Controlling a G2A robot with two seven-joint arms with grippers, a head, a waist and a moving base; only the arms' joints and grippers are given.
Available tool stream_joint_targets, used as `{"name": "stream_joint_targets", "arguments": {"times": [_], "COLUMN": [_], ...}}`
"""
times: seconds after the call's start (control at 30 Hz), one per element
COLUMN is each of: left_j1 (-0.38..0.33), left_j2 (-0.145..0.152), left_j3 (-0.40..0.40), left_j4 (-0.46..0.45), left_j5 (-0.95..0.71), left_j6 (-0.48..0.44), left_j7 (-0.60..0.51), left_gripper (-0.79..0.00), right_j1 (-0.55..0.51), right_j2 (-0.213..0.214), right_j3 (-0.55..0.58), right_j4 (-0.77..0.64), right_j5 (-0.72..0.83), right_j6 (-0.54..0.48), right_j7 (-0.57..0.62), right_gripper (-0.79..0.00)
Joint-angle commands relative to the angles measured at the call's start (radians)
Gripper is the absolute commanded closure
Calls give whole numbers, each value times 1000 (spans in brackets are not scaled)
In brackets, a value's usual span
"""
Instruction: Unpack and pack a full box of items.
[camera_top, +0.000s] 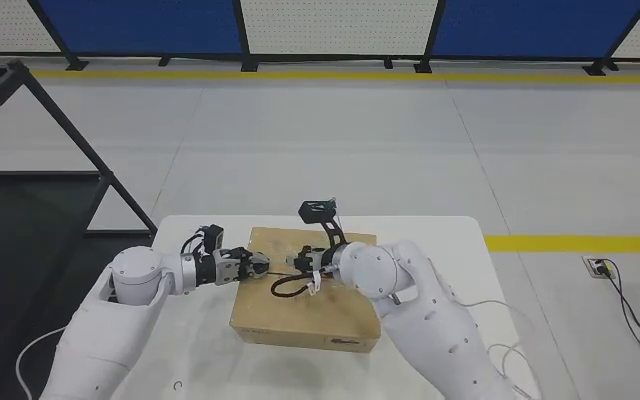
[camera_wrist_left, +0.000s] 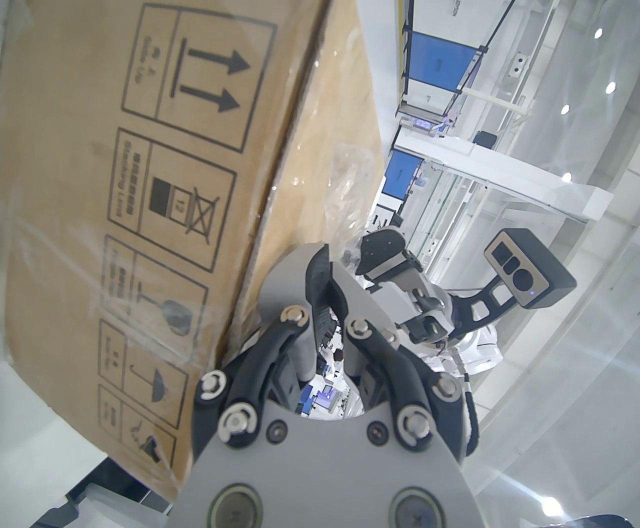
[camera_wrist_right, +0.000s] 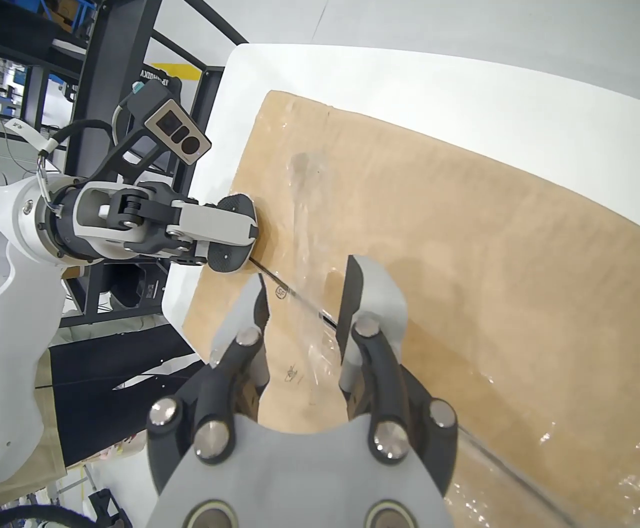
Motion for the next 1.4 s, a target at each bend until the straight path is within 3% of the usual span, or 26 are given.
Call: {"name": "stream_joint_targets", "arguments": {"times": [0.0,0.03,0.33,0.87,1.37], "left_j1": [1,2,7,24,42], "left_j2": [0,1,0,-1,7], "left_j3": [-1,-1,0,7,-18], "left_j4": [-2,-2,-6,-47,-61], "left_j5": [-3,-3,-11,-24,-39], "left_j6": [1,0,-2,14,13], "left_j7": [1,2,21,25,35], "left_gripper": [0,0,0,0,0], "right_j1": [3,2,-28,-189,-199], "right_j2": [0,0,5,15,13], "right_j3": [-1,-1,0,22,12], "right_j4": [6,6,-35,-252,-252], "right_j5": [-1,-2,-22,-122,-159], "right_j6": [-4,-6,-41,-37,-20], "right_j7": [-2,-4,-39,-340,-285], "right_gripper": [-92,0,0,0,0]}}
